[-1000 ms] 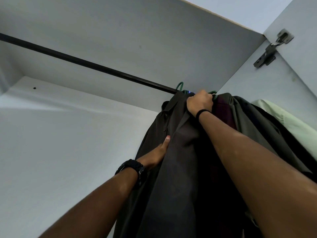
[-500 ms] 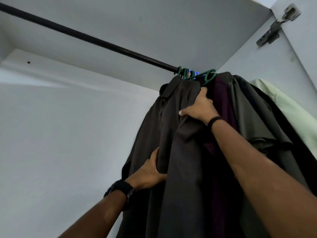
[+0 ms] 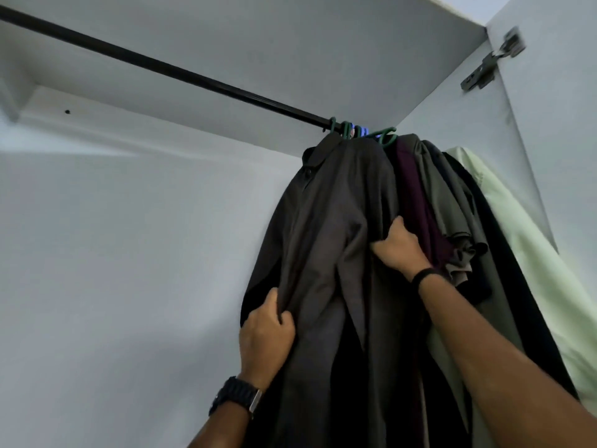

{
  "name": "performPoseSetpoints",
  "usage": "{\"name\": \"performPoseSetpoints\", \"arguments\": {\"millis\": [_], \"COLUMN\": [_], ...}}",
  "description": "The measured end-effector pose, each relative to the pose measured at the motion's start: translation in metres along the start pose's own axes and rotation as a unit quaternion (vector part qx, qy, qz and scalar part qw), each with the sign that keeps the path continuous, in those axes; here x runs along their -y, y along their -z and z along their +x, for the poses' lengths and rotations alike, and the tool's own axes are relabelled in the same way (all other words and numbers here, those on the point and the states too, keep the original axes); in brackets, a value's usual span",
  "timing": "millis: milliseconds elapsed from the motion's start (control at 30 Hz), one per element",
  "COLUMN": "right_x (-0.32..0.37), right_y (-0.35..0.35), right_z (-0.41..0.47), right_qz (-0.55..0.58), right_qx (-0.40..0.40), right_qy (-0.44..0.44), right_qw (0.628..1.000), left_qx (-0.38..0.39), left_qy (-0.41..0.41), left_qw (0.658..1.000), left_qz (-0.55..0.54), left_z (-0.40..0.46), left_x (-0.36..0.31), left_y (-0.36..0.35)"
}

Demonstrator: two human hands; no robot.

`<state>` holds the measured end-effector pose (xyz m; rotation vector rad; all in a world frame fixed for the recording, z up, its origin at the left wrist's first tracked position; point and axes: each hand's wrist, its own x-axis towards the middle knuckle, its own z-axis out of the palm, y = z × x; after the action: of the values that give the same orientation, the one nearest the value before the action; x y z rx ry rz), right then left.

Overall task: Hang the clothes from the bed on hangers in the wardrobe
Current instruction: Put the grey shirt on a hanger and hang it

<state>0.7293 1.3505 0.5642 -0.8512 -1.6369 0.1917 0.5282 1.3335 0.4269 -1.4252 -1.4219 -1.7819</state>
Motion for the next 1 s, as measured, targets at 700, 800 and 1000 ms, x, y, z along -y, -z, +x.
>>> {"name": "performPoseSetpoints", "arguments": {"millis": [700, 800, 1000], "right_x": [-0.091, -0.105, -0.133], "right_y": [-0.118, -0.123, -0.118], "right_z": [-0.137, -0.130, -0.126], "right_qz": [0.263, 0.068, 0.228], "right_qx": [0.111, 0.097, 0.161], "right_qy": [-0.232, -0.149, -0.126], "right_qw": [0.930, 0.982, 0.952], "left_qx": [0.314, 0.100, 0.121], "left_qy": [0.297, 0.379, 0.378], "left_qw": [0.838, 0.867, 0.877], "left_qz": [-0.333, -0.308, -0.271], "left_z": [-0.075, -0.067, -0.055], "left_x": [0.057, 0.087, 0.148], "left_y": [-0.011, -0.031, -0.063]}}
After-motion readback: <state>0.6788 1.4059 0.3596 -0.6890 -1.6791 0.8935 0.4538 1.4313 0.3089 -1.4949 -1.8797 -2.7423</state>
